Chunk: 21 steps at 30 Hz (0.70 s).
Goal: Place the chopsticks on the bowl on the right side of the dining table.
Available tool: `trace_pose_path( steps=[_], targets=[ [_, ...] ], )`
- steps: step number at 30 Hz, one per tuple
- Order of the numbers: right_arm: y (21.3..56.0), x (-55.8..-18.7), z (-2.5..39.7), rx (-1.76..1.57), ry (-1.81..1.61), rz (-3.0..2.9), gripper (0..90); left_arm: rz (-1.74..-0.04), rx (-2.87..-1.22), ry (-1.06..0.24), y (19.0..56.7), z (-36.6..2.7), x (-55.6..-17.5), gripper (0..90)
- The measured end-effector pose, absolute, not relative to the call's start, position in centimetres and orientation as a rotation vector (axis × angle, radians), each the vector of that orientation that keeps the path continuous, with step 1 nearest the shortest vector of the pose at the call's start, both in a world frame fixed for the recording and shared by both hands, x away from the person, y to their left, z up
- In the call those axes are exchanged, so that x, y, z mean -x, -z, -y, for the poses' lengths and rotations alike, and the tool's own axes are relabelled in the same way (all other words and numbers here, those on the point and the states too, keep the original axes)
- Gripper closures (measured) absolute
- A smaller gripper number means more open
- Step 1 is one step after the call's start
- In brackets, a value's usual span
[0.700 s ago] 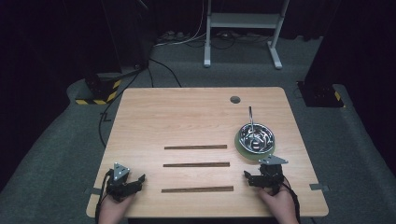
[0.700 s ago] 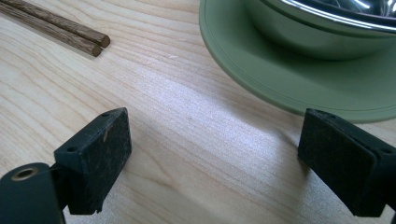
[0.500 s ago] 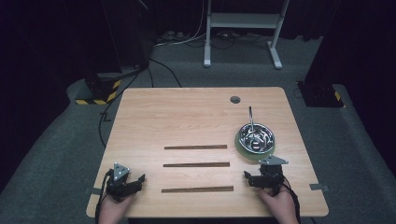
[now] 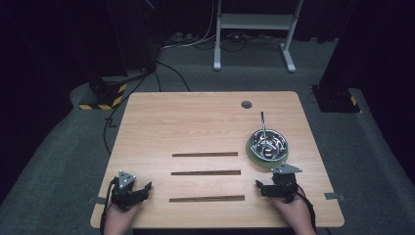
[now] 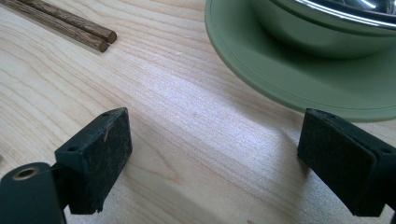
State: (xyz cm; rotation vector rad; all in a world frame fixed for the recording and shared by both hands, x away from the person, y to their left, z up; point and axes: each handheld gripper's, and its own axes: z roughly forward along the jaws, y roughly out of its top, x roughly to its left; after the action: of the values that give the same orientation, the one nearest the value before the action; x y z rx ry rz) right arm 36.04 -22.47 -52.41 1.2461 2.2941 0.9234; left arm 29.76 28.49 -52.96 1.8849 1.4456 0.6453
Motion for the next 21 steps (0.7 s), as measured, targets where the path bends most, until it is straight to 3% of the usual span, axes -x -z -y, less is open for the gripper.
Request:
trace_pose_path(
  steps=[4, 8, 12, 21],
  targets=[
    [52.4, -36.0, 22.5, -1.246, -0.923, -2.293, 9.4, -1.446, -1.891, -0.649, 52.9, -28.5, -29.7, 28.6],
    [52.1, -35.7, 22.4, -1.235, -0.946, -2.289, 30.8, -1.443, -1.893, -0.648, 52.9, -28.5, -29.7, 28.6],
    [51.3, -35.0, 21.7, -1.189, -0.970, -2.323, 37.2, -1.445, -1.896, -0.649, 52.9, -28.5, -29.7, 28.7],
    [49.9, -33.4, 19.0, -1.063, -1.035, -2.385, 40.1, -1.440, -1.899, -0.645, 52.9, -28.5, -29.7, 28.6]
  ],
)
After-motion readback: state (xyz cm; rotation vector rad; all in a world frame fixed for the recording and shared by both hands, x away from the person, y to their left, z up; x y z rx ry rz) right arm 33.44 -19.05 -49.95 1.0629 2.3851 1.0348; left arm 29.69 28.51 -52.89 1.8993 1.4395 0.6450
